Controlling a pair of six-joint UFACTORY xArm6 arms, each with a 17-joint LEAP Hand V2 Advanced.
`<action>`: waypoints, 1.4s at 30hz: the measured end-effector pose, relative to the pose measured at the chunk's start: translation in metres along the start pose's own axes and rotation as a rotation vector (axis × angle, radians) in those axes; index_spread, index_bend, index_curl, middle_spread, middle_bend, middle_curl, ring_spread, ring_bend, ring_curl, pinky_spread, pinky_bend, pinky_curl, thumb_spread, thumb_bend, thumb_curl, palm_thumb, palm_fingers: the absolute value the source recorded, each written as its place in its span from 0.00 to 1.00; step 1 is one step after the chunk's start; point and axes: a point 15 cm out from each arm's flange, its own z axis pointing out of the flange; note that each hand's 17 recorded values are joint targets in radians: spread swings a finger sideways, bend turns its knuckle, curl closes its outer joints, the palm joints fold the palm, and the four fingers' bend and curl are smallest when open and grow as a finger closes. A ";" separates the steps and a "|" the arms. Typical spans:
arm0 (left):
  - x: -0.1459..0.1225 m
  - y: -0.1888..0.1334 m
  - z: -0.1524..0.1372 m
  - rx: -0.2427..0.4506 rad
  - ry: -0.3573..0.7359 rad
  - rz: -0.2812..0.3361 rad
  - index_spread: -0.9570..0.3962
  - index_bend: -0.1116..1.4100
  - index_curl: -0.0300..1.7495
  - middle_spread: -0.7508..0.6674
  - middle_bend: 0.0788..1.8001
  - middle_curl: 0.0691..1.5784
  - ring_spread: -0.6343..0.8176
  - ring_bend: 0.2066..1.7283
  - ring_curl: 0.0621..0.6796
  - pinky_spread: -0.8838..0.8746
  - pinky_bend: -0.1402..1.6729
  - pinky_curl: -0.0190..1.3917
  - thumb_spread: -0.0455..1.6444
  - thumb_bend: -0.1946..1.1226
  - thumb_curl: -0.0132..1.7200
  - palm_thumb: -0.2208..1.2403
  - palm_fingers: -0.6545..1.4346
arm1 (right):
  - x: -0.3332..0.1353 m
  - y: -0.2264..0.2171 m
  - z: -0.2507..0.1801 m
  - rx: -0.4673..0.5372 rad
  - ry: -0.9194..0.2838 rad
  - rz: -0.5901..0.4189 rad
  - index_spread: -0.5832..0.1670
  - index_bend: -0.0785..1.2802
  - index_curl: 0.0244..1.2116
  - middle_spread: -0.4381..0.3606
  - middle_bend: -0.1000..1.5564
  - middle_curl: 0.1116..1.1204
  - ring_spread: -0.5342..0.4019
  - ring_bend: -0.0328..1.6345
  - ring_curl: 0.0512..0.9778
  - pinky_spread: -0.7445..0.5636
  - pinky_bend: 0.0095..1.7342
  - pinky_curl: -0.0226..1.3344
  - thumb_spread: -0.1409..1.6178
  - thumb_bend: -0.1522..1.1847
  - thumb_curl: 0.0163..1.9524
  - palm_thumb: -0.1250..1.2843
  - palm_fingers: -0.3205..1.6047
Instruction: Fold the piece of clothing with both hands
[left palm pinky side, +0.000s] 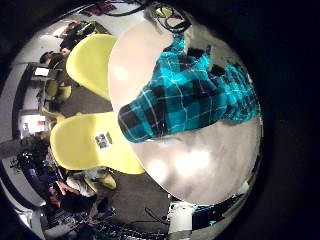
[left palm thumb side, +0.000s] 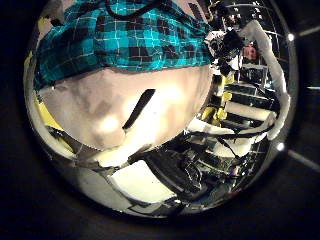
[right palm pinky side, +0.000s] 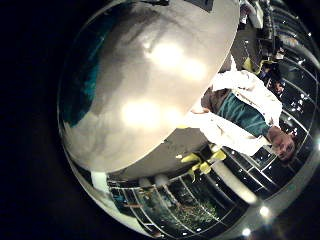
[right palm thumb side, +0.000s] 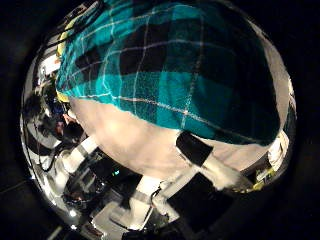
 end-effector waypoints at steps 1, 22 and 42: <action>0.000 -0.001 -0.001 0.002 0.000 0.001 0.60 0.19 0.31 0.45 0.09 0.28 0.38 0.37 0.26 0.46 0.34 0.29 0.76 0.13 0.14 0.32 0.49 | -0.001 -0.001 -0.001 -0.002 0.010 -0.003 0.33 0.15 0.19 0.45 0.23 0.25 0.54 0.37 0.22 0.73 0.24 0.22 0.64 0.10 0.19 0.56 0.33; 0.002 0.008 0.000 -0.044 0.011 0.003 0.59 0.20 0.30 0.44 0.09 0.28 0.38 0.36 0.26 0.46 0.33 0.28 0.76 0.14 0.15 0.34 0.49 | 0.046 0.069 0.012 0.048 -0.006 0.050 0.27 0.84 0.58 0.22 0.75 0.74 0.25 0.80 0.66 0.37 0.73 0.54 0.65 0.13 0.28 0.85 0.71; 0.025 0.002 0.082 -0.111 0.049 0.027 0.60 0.19 0.31 0.45 0.08 0.28 0.40 0.34 0.25 0.49 0.31 0.28 0.80 0.14 0.15 0.38 0.49 | 0.097 0.121 -0.035 0.207 -0.040 0.183 0.38 0.95 0.73 0.29 0.87 0.85 0.27 0.88 0.85 0.41 0.76 0.78 0.71 0.11 0.33 0.85 0.60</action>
